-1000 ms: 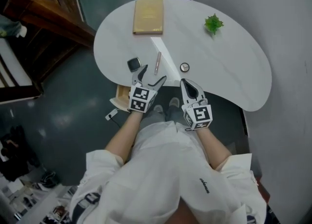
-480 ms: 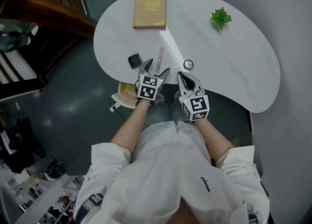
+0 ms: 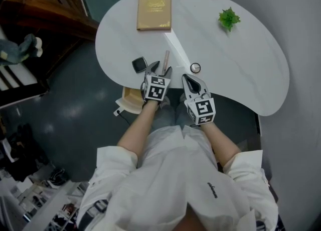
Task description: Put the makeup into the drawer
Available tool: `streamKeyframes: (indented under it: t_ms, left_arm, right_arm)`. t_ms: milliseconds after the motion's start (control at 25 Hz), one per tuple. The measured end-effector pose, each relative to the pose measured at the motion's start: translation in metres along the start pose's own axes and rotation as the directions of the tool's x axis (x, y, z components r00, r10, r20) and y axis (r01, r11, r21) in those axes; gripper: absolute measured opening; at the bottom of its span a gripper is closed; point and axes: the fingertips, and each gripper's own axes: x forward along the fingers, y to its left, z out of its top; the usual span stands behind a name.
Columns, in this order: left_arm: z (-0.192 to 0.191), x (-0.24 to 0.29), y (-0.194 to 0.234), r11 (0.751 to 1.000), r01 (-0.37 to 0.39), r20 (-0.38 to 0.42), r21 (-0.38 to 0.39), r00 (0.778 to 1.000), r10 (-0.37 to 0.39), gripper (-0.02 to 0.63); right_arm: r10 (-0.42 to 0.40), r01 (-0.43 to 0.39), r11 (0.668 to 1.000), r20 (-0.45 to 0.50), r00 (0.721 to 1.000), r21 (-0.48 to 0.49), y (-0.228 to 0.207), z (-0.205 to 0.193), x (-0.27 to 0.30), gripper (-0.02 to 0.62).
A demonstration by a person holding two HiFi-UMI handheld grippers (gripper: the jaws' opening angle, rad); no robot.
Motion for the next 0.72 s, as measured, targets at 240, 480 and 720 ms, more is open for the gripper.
streamKeyframes:
  t_ms: [240,480,720]
  left_arm:
    - [-0.002,0.004,0.005,1.0,-0.011,-0.001,0.001,1.0,0.011,0.232]
    - [-0.003,0.002,0.008,1.0,-0.023,-0.009,0.001,1.0,0.023,0.188]
    - [-0.002,0.001,0.008,1.0,-0.021,-0.016,0.006,1.0,0.021,0.095]
  right_arm:
    - [-0.003,0.003,1.0,-0.008,1.0,-0.001,0.0,-0.003,0.002,0.017]
    - [-0.005,0.005,1.0,-0.014,1.0,-0.006,0.008,-0.004,0.002,0.017]
    - [-0.01,0.01,1.0,-0.017,1.0,-0.009,0.014,-0.007,0.002,0.017]
